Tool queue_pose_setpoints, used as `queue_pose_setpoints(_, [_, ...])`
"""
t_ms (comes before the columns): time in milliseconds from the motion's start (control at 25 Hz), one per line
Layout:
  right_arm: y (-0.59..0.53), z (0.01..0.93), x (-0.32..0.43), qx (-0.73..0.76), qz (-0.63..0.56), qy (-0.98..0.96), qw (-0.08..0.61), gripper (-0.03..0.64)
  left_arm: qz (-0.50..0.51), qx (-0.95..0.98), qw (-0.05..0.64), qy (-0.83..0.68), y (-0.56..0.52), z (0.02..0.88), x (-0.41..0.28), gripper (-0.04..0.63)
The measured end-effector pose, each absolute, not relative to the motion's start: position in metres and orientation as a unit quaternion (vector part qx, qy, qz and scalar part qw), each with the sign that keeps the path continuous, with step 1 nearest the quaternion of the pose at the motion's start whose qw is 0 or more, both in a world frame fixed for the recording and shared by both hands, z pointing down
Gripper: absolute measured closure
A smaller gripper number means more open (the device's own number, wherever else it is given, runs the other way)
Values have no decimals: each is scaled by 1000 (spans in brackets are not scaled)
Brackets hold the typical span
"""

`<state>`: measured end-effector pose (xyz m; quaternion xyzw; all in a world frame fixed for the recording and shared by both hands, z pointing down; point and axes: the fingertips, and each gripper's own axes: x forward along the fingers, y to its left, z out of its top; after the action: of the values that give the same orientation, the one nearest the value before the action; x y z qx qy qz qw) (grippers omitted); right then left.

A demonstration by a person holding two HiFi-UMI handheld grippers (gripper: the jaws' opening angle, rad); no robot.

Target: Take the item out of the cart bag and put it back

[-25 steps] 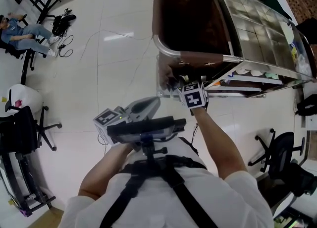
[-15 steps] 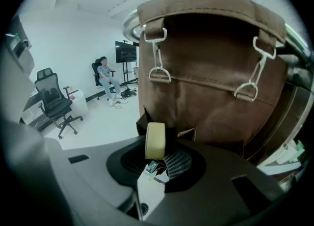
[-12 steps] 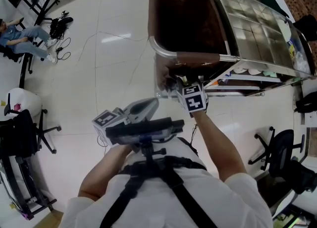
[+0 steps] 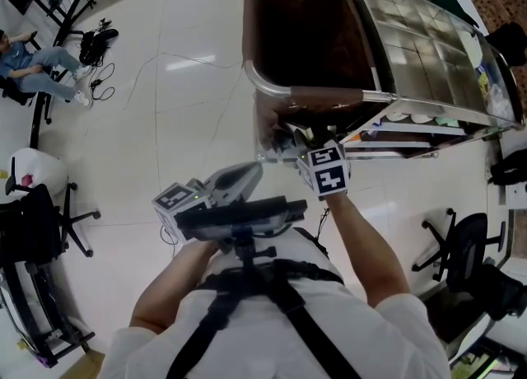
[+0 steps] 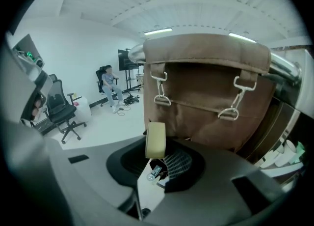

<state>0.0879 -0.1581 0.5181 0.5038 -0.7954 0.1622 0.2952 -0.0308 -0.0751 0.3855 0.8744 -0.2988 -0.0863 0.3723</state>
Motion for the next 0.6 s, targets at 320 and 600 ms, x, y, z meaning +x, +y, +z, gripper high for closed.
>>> queue_pose_setpoints(320, [-153, 507, 90, 495, 170, -803, 285, 541, -79, 876, 374, -293, -79, 387, -28, 595])
queue_pose_setpoints(600, [-146, 497, 93, 493, 169, -806, 280, 541, -84, 877, 371, -293, -82, 387, -30, 595])
